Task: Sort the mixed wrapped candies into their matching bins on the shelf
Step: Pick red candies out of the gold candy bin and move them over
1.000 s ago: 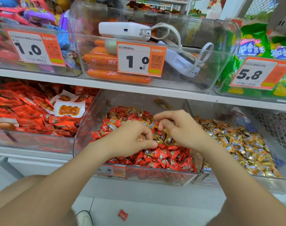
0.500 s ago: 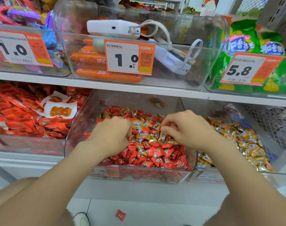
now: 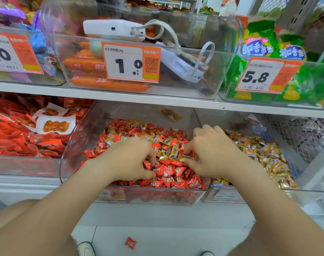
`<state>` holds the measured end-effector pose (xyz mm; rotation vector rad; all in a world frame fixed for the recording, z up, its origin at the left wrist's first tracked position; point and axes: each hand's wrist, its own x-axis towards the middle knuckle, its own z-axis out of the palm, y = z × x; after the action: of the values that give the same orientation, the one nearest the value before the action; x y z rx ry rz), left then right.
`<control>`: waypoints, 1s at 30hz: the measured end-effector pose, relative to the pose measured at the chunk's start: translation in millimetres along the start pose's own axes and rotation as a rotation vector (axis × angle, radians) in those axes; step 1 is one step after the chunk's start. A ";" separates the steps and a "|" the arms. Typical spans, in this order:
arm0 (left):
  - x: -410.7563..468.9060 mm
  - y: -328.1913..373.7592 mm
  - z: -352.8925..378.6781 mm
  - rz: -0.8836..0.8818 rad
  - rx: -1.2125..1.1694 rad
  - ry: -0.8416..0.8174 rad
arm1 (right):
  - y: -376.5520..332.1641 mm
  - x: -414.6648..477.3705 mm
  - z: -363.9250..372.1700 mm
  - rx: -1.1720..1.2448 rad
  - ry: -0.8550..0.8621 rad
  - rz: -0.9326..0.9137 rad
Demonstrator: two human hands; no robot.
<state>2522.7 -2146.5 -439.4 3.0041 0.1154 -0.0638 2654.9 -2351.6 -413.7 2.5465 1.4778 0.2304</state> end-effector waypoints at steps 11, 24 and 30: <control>-5.6 -28.1 -1.3 -0.070 -0.193 -0.016 | 3.7 1.9 0.8 0.331 0.187 0.030; -12.2 -24.6 -0.9 -0.097 -0.187 0.041 | -11.3 24.4 8.3 0.458 0.117 -0.053; -6.0 -30.5 6.8 -0.078 -0.092 0.056 | -11.6 21.7 4.0 0.367 0.162 -0.032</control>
<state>2514.1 -2117.8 -449.9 2.9099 0.2347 0.0174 2656.7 -2327.5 -419.5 2.8414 1.7618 0.1775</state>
